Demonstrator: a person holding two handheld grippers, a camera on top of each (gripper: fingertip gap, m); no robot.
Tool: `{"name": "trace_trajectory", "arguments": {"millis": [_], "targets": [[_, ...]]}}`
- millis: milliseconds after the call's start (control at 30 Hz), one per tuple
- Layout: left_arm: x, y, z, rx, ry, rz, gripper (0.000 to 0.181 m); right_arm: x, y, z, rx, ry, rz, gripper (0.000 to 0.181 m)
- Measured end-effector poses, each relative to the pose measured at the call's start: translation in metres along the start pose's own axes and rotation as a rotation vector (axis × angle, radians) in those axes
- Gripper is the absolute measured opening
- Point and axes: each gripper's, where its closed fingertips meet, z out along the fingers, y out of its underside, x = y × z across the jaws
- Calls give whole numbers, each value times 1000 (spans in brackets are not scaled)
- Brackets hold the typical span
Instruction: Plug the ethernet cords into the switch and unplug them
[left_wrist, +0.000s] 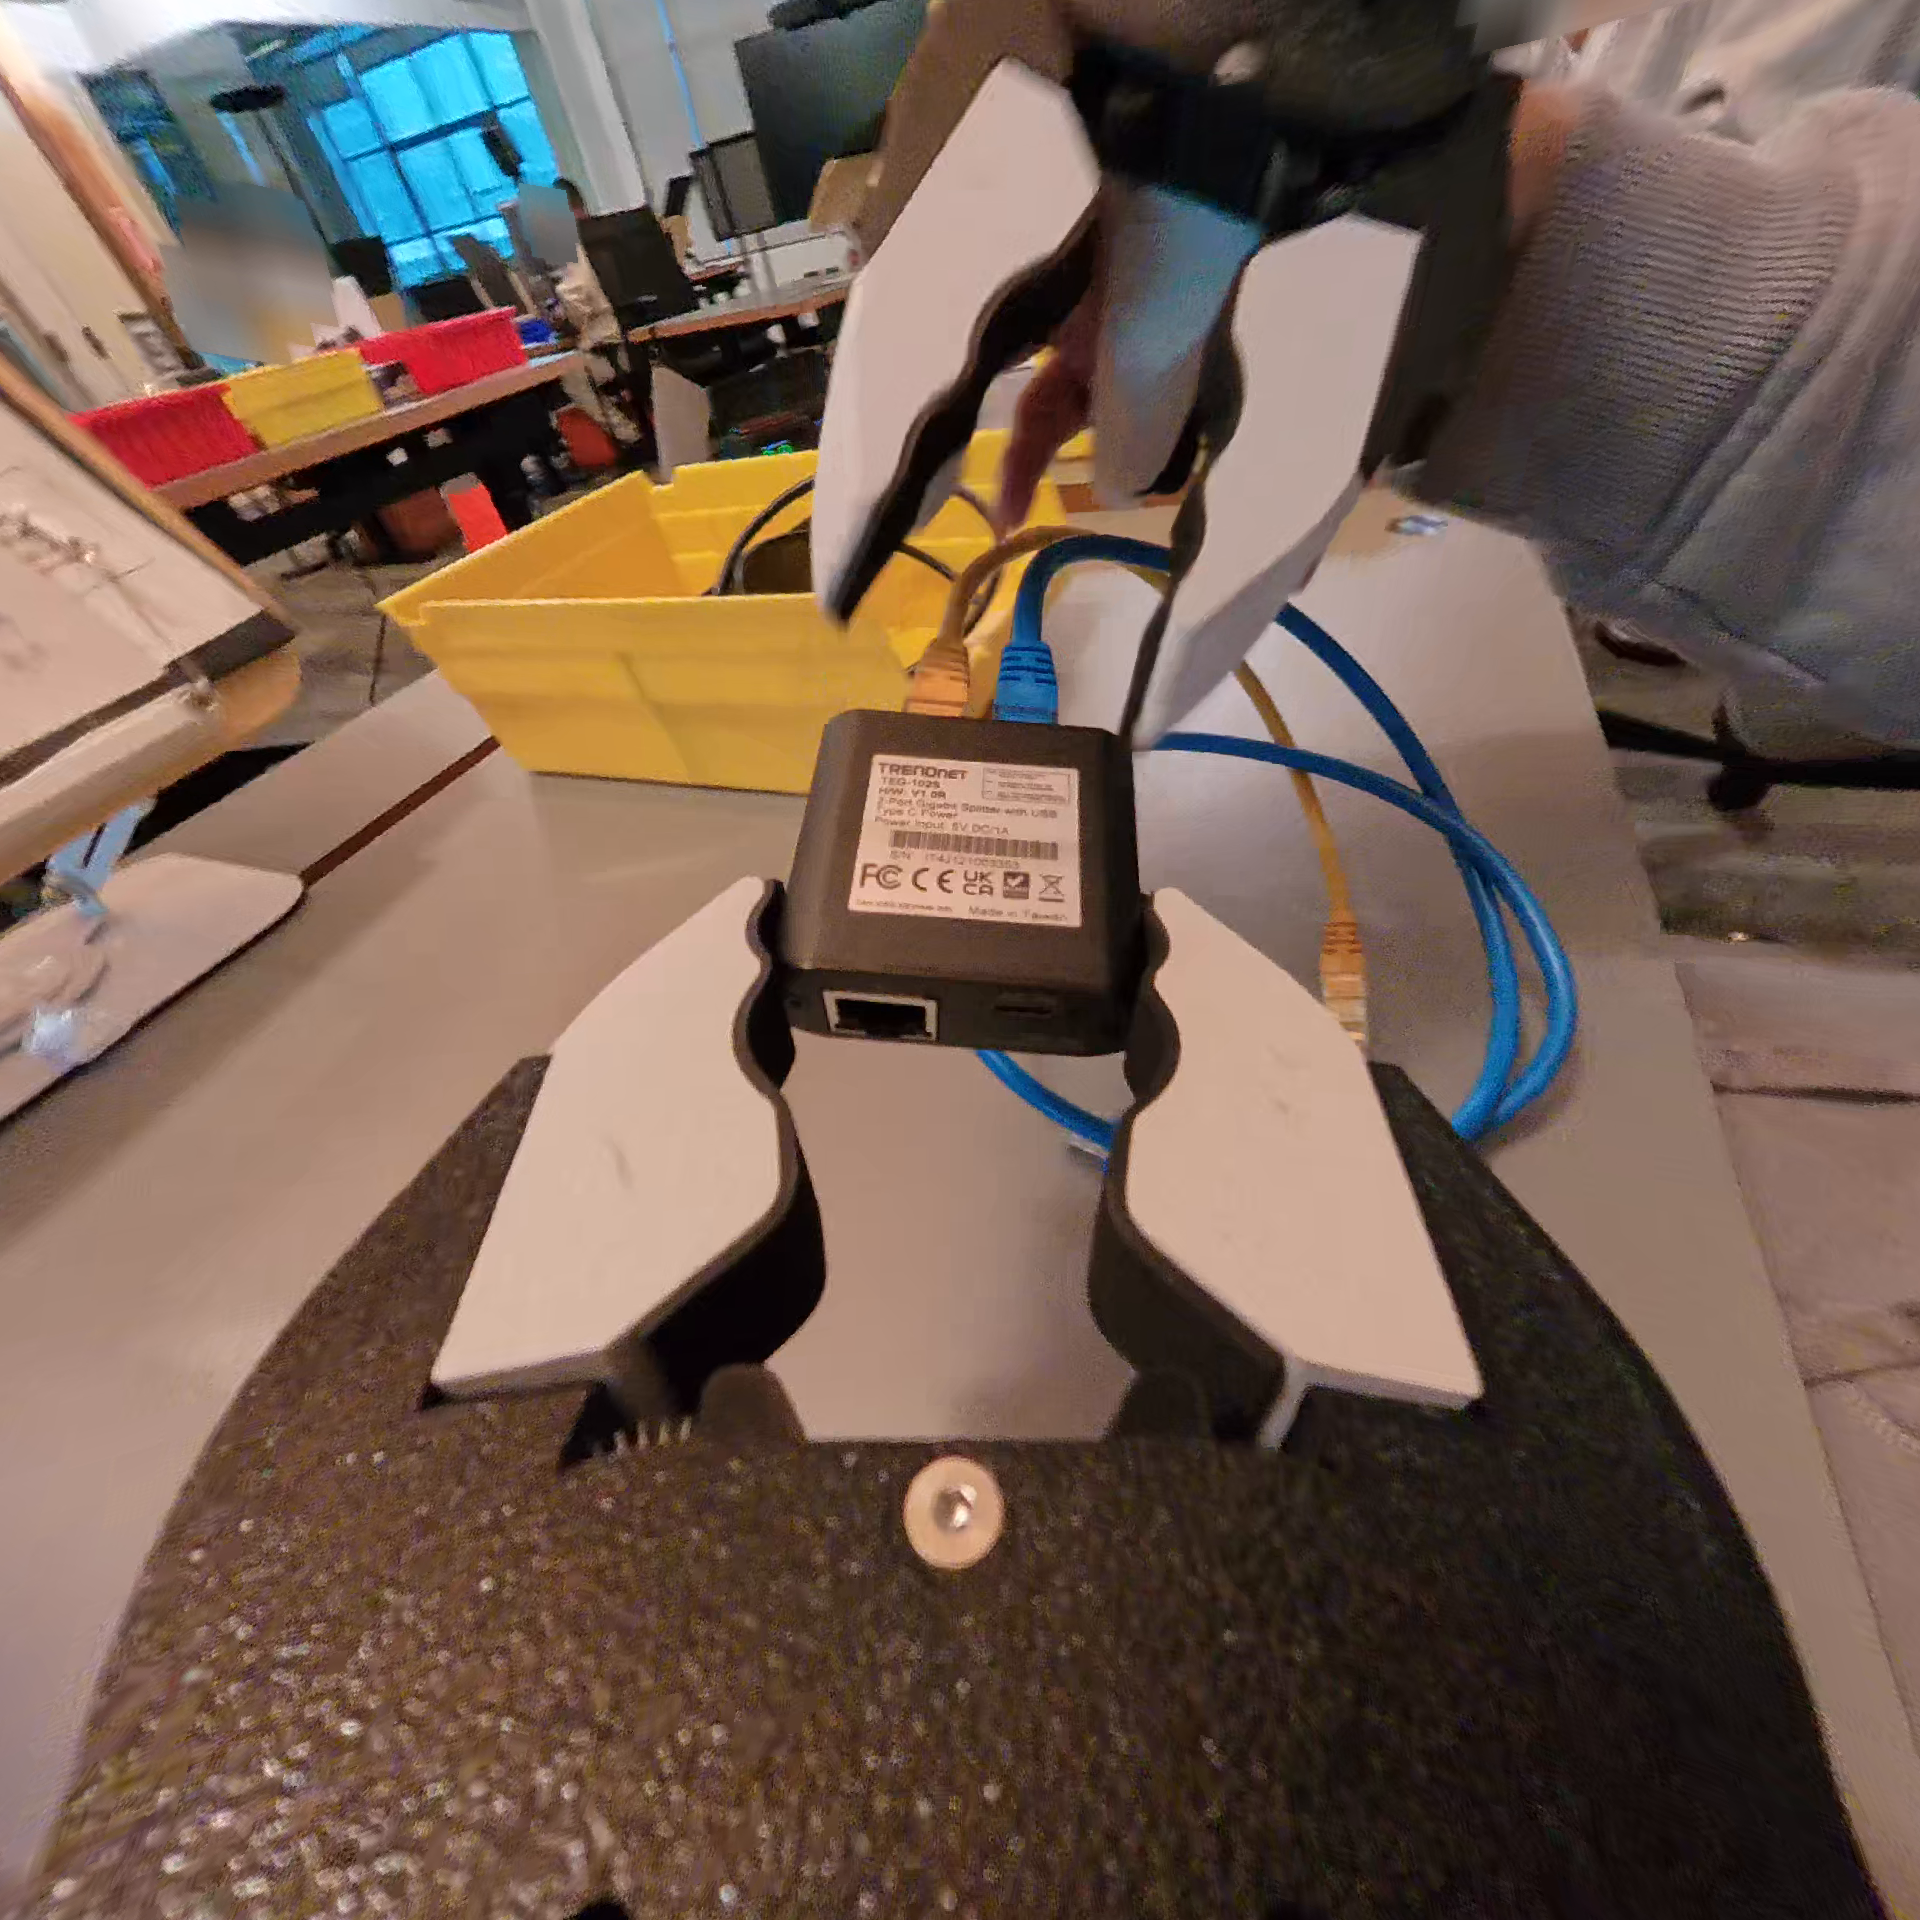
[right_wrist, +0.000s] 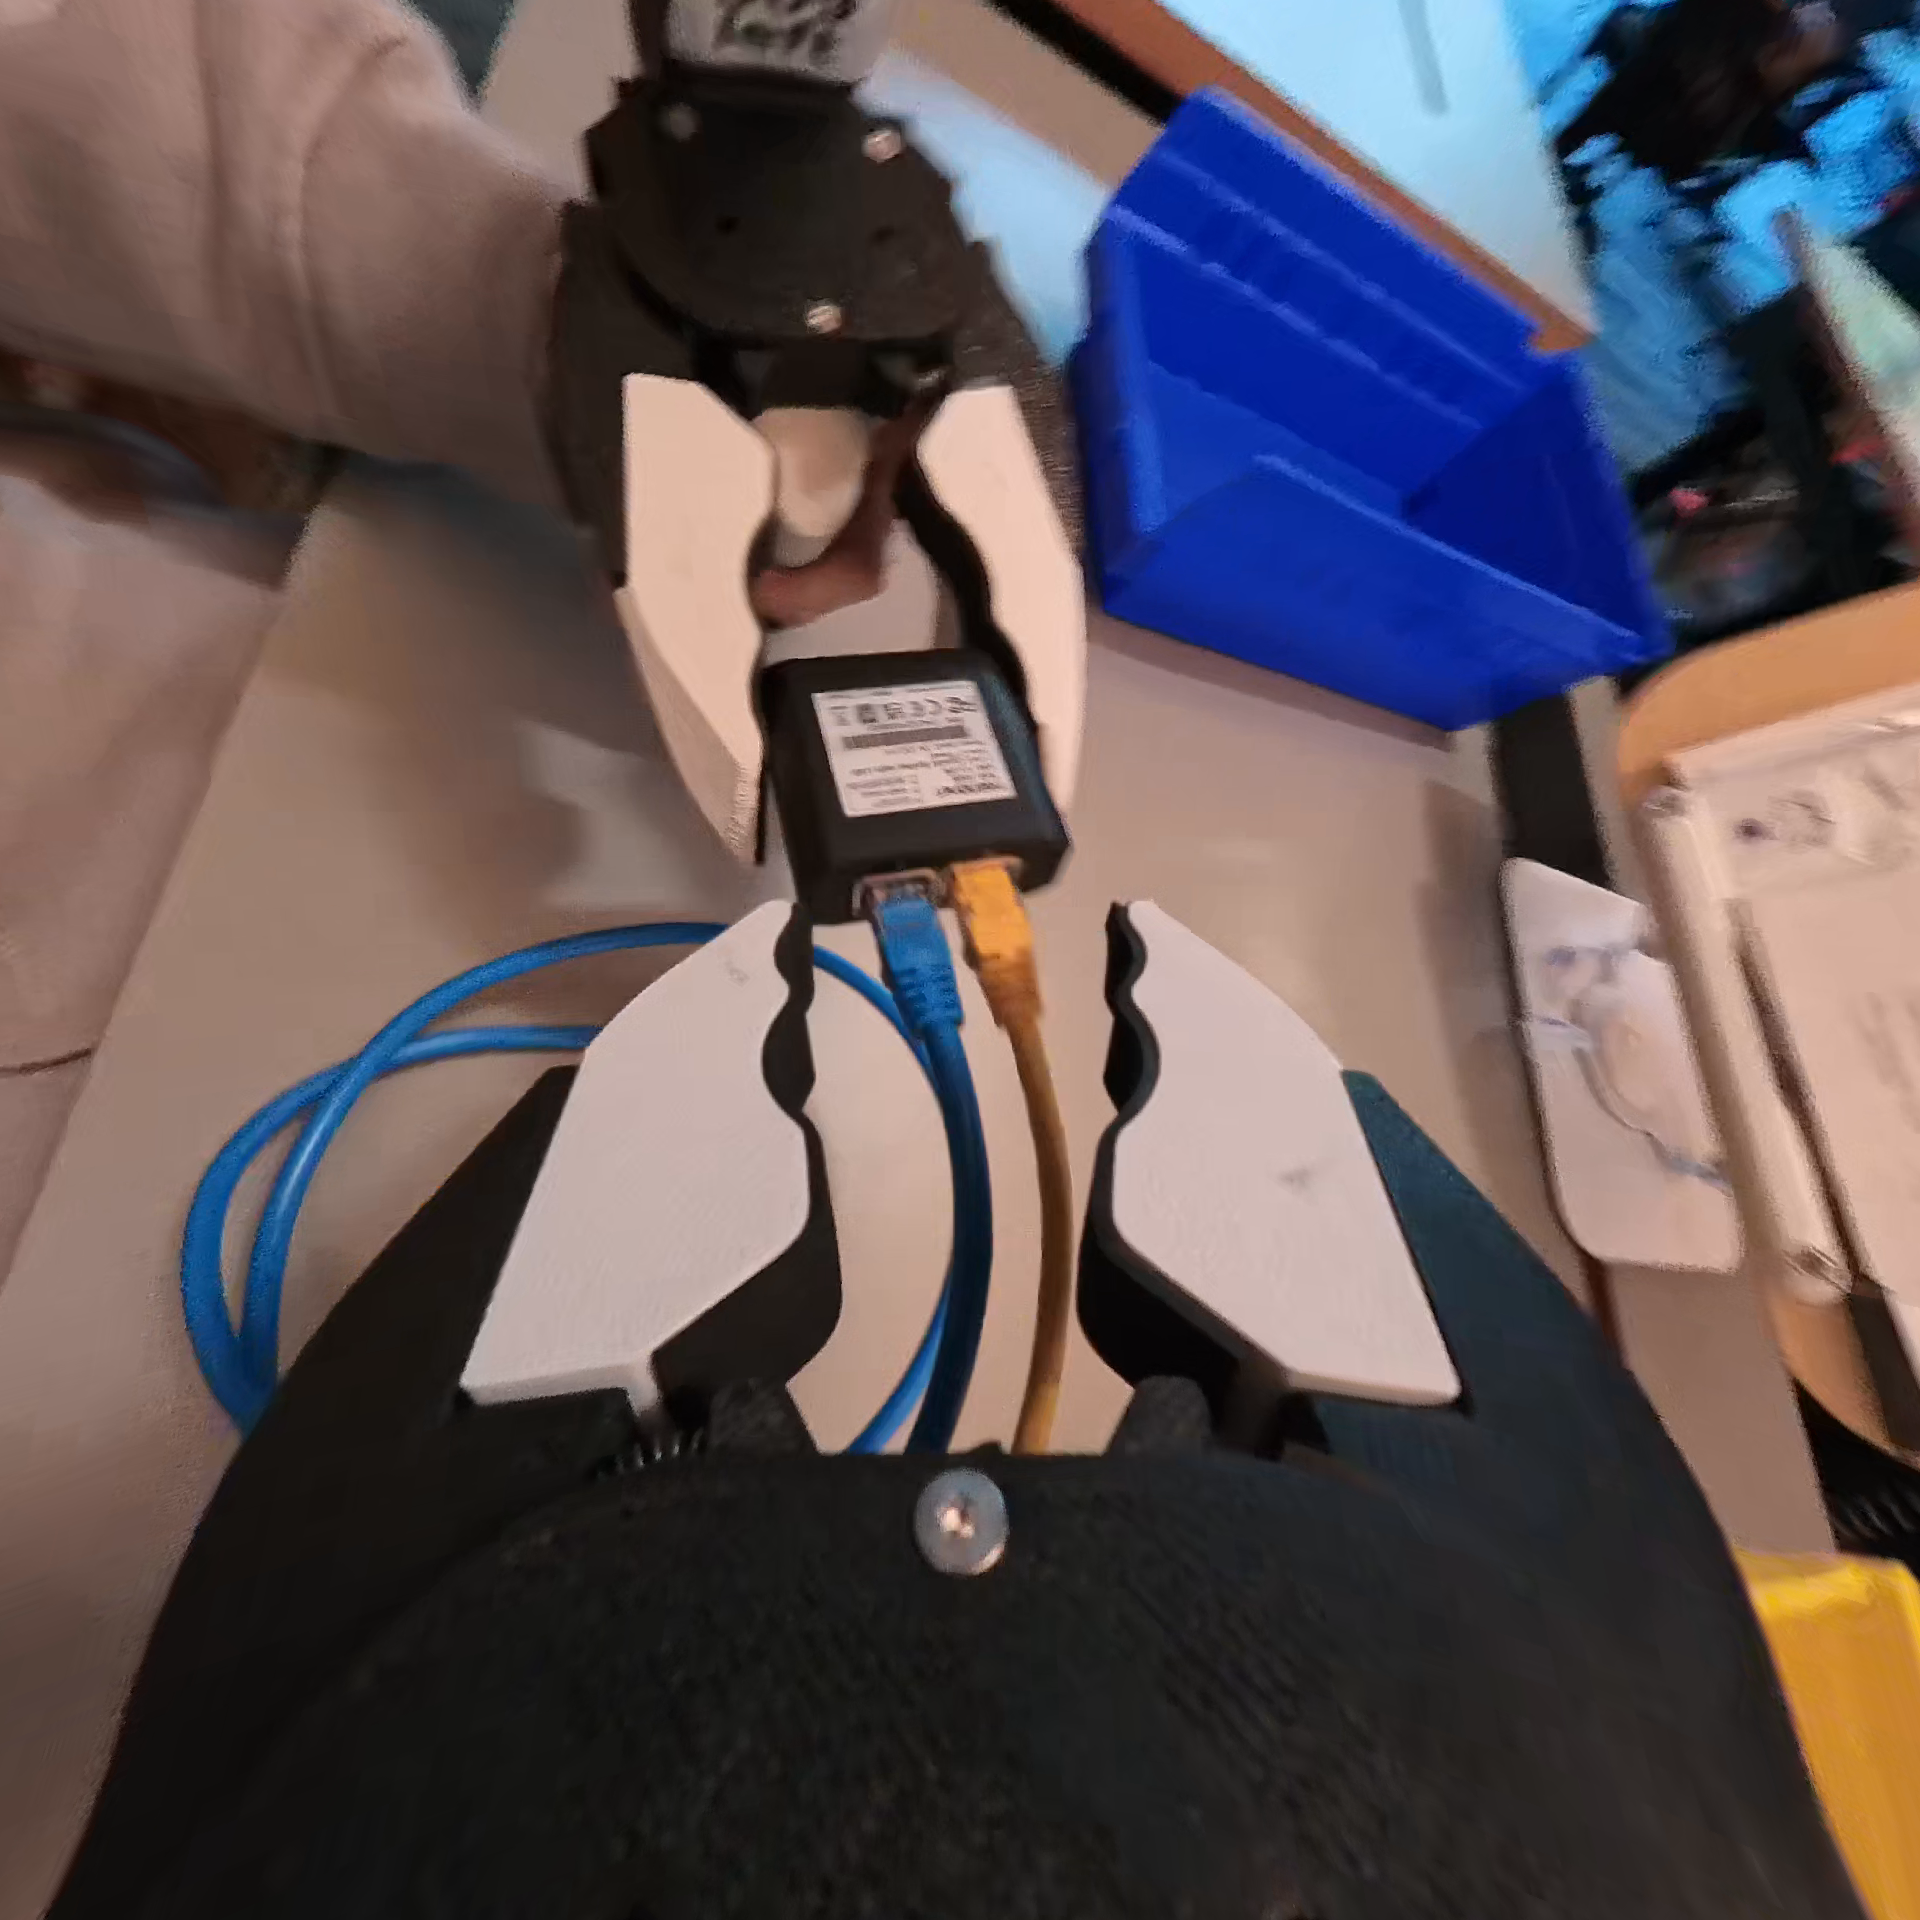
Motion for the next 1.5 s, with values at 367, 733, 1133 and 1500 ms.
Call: {"name": "trace_trajectory", "arguments": {"millis": [367, 733, 1133, 1500], "targets": [[-35, -7, -12, 141, -188, -128, 62, 14, -18, -8, 584, 446, 1015, 44], [-25, -13, -5, 109, -191, -44, 62, 22, -1, 9, 1018, 240, 1480, 17], [-24, -11, -2, 91, -212, 6, 62, 20, 0, 12, 1148, 163, 1597, 14], [-26, -12, 0, 96, -308, 114, 62, 21, -2, 10, 1162, 166, 1518, 12]]}}
